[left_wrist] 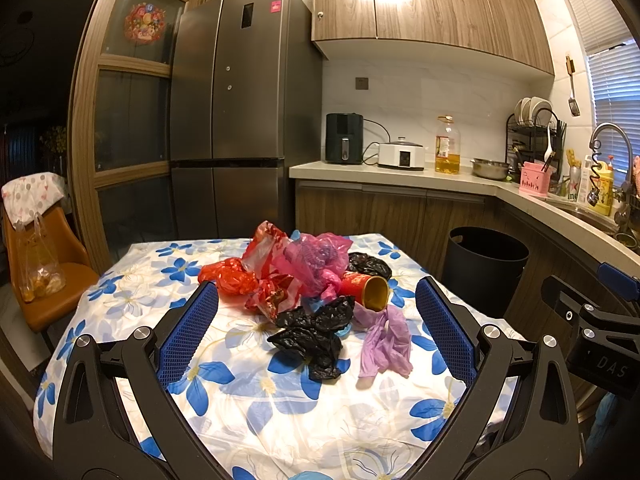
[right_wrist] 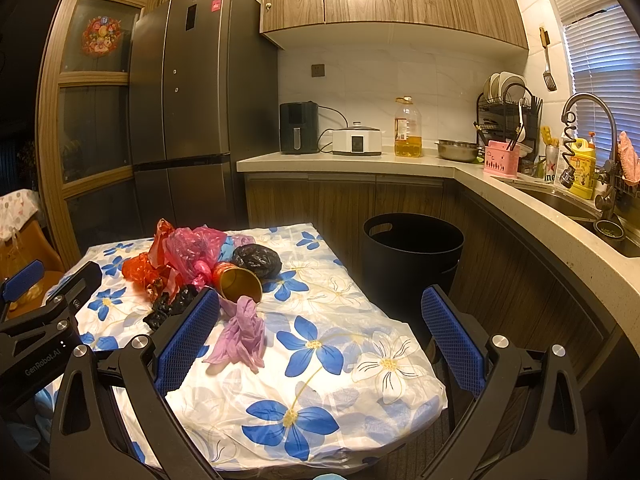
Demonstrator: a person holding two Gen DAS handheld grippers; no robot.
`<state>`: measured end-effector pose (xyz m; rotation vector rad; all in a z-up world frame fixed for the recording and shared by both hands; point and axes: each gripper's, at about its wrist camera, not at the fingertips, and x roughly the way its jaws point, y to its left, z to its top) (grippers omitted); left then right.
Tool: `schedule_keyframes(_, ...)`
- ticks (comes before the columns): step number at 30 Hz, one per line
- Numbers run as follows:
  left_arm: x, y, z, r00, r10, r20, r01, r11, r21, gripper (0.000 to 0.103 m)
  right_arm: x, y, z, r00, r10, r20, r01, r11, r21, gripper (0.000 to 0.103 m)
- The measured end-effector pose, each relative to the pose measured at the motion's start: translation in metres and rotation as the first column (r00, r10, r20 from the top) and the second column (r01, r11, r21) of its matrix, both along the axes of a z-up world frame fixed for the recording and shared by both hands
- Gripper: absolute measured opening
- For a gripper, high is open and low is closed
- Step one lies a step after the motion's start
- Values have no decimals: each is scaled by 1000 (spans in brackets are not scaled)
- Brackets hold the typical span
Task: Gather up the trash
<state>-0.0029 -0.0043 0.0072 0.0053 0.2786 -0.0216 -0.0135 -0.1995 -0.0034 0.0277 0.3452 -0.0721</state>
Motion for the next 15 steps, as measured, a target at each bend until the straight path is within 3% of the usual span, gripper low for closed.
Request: schedule_keyframes(15,-1,-3,-1,1000,-2,-4,2,1000,-2,97,-3,-6,5,1000,5,-6,-5,1000,4,98)
